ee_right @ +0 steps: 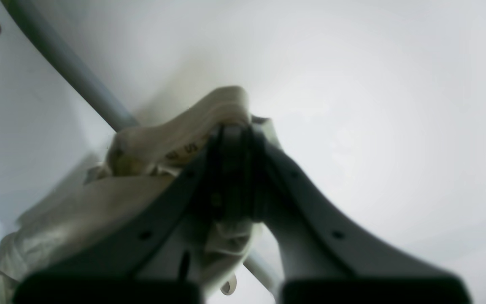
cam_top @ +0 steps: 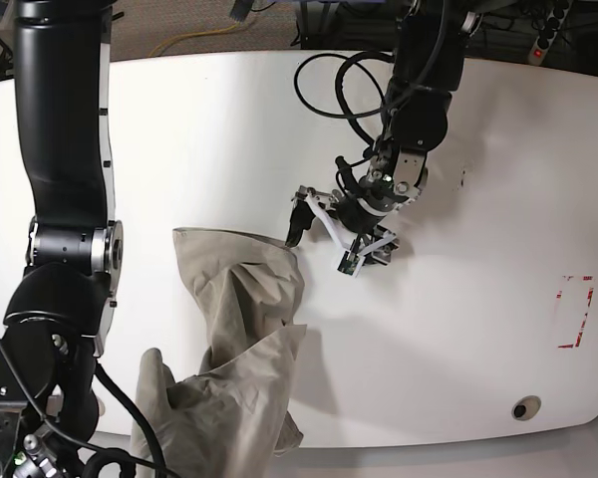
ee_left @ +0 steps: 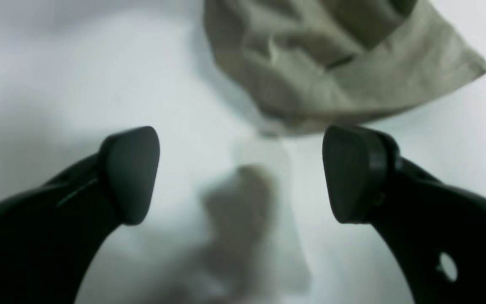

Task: Fold the T-shirt properly
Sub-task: 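Lower the left gripper onto the shirt edge beside the right gripper, then grasp the shirt with the left gripper and pull it away from the right gripper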

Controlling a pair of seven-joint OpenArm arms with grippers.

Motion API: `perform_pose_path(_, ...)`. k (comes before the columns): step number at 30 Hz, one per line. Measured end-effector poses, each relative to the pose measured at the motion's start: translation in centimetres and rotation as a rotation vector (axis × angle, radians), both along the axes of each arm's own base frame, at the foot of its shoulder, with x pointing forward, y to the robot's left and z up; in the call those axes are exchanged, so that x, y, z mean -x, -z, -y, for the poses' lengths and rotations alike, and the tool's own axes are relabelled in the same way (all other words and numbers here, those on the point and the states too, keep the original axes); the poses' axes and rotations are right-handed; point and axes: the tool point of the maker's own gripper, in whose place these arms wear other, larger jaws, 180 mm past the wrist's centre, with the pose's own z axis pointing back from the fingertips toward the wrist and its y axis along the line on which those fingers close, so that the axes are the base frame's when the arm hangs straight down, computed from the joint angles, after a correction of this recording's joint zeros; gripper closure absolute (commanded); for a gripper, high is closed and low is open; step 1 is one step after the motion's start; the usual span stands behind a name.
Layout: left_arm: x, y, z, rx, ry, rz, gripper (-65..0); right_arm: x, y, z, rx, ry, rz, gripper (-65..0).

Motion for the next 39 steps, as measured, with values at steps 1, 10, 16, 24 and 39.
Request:
perform_pose_path(1, -0.4, -0.1, 0.4, 0.011, 0.000, 0.001, -57.6, 0.0, 0.0, -0.1, -0.002, -0.003, 0.000, 0.0)
perform_pose_path(10, -1.2, 0.9, 2.3, 0.031, 0.018, -0.050, -57.4, 0.0, 0.0, 0.0, -0.001, -0.003, -0.001, 0.0)
perform_pose_path(16, -2.1, 1.6, 2.3, 0.080, -0.001, -0.078, -57.4, 0.0, 0.0, -0.1, -0.001, -0.003, 0.000, 0.0)
perform_pose_path(24, -2.6, 1.2, 5.0, 0.256, 0.000, -0.113, -57.2, 0.0, 0.0, 0.3, 0.003, 0.007, 0.002, 0.0)
perform_pose_path(39, -1.5, 2.5, 7.3, 0.266, 0.059, -0.188, -3.9, 0.0, 0.0, 0.5, 0.002, 0.009, 0.001, 0.0)
